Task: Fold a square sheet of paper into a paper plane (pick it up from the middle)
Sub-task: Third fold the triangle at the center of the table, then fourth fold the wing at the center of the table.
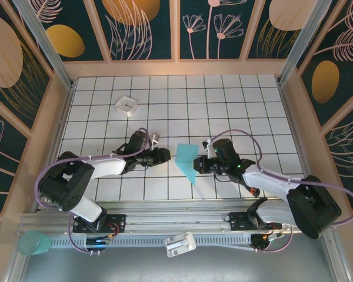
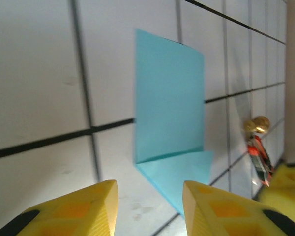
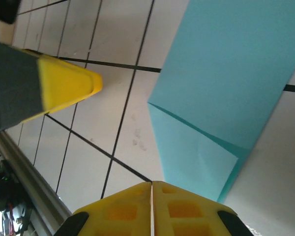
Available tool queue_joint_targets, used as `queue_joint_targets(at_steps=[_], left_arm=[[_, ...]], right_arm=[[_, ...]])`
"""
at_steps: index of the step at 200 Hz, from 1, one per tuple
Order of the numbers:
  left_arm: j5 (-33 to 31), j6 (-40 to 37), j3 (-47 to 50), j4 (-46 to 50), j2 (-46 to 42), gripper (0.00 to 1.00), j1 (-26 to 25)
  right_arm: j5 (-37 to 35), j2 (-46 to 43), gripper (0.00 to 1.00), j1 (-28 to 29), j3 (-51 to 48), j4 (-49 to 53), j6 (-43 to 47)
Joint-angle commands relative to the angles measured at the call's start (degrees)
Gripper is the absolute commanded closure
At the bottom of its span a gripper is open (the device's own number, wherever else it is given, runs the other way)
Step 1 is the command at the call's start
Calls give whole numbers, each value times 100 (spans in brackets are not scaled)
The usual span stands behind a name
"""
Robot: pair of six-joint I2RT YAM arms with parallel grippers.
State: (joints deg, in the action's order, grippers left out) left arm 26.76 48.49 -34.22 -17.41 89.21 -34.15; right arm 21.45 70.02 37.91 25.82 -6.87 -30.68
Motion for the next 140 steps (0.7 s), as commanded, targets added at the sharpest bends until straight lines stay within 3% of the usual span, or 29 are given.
queue_joint_targets(at_steps=[1,65,140], left_arm=[[228,190,20,-685,158,59,-101],[522,77,-213,-518,670,55,-245],[562,-50,-637,96,1090,53,-259]], right_arm=[[-207,390,91,13,168,-146,-257],[-448,1294,99,50,307,-367,-397],[-590,1574,100,19,180,-291,-379]])
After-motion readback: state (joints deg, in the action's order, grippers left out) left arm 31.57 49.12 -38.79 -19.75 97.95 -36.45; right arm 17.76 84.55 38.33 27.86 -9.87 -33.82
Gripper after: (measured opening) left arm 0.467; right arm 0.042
